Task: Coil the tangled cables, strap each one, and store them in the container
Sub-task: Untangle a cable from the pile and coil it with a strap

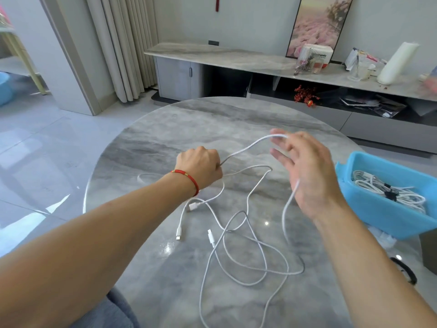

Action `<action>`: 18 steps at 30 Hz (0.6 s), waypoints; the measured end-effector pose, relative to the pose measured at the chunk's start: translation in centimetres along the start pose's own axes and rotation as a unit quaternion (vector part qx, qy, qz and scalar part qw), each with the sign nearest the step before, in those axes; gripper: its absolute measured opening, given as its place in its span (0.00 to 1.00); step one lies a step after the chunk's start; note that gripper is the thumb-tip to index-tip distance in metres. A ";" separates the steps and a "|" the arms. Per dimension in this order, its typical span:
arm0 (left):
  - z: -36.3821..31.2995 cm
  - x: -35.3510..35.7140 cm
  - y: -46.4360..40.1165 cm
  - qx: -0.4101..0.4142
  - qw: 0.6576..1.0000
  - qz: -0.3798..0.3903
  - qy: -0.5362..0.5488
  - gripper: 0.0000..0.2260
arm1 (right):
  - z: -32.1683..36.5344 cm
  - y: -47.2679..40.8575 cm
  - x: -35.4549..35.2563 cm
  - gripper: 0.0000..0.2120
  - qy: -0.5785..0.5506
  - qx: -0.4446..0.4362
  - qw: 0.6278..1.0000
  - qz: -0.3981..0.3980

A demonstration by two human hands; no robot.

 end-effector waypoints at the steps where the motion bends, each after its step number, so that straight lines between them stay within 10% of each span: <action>1: 0.5 0.7 0.2 -0.003 1.000 0.017 -0.002 0.11 | 0.5 0.1 -0.1 0.16 -0.118 0.046 0.992 0.024; 4: 1.4 1.7 0.6 -0.015 0.999 0.034 0.022 0.10 | 1.8 0.1 -0.7 0.20 -0.185 0.070 0.979 0.045; 8: 0.4 0.3 -0.1 0.014 0.998 -0.028 0.049 0.10 | -0.2 0.1 -1.0 0.16 0.149 0.014 0.988 0.031; 12: -1.5 -1.5 -0.1 0.073 0.990 -0.067 0.100 0.10 | -2.2 1.2 1.1 0.16 0.492 -0.139 0.855 0.081; 15: -2.2 -2.2 0.4 0.120 0.978 -0.085 0.148 0.09 | -3.4 1.8 2.3 0.15 0.556 -0.144 0.811 0.114; 18: -1.8 -2.7 0.5 0.111 0.969 -0.108 0.191 0.10 | -3.1 1.5 2.7 0.12 0.507 -0.163 0.841 0.094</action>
Point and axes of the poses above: each hand's wrist, its own y-axis away from the middle knuckle, its own x-axis out of the palm, z = x × y, the point moved 6 cm from there along -y, towards the middle knuckle, and after that the axes turned 14 degrees about -z, right-handed, at the moved point
